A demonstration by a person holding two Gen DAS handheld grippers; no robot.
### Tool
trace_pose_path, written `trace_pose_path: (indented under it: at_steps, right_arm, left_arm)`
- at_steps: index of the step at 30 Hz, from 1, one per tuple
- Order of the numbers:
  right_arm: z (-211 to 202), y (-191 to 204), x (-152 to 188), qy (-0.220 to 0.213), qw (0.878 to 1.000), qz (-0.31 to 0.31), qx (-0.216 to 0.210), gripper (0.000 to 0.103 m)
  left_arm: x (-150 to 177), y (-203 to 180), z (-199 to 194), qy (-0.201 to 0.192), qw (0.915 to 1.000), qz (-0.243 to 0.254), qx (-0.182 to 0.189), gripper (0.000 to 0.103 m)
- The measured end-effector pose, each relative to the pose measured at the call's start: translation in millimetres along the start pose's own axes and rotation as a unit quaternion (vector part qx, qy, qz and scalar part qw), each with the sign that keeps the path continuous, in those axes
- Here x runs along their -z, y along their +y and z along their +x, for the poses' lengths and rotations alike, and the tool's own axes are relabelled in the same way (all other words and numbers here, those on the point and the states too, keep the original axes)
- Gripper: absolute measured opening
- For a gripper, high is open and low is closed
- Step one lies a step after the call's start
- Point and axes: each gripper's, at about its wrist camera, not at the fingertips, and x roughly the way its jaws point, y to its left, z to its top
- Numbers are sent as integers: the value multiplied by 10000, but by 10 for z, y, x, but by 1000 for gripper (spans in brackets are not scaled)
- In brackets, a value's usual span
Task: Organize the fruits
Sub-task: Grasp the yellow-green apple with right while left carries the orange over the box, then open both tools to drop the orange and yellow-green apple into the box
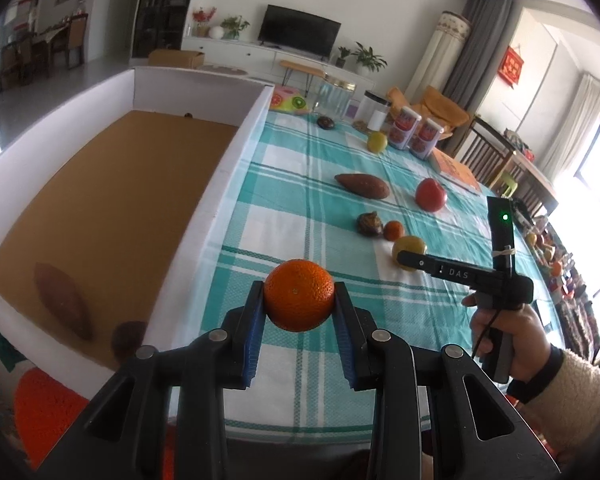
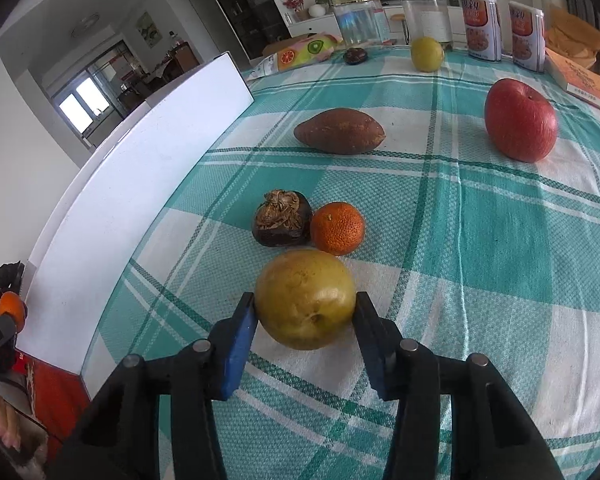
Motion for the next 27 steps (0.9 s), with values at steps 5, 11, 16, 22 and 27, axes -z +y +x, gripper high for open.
trace_pose_path:
  at_steps: [5,11,16,22,27]
  right_arm:
    - [-303,402,-54,-124,9979,-169,-612,48]
    - [-320,1648,-430,-99,9807,-779,-1793,48]
    - [181,2605,-601,267,9704,-1302,-2015,48]
    - [685,2903,-609,588,9752,-1019,-1875,55]
    - [385,2465,-575,64,9821,-916,-1647,67]
  left_arm:
    - [-231,346,-178,-261,9991,-260,-229,33]
    - [-586,791,-126,-429,9913,-343,-1198,33]
    - [-576,1177,54,-153,9825,-697,-1719,33]
    - [-396,1306,96,-9,9718,-788,-2223,62]
    - [-381,1109,11,-346,9720,-623,-2238,84]
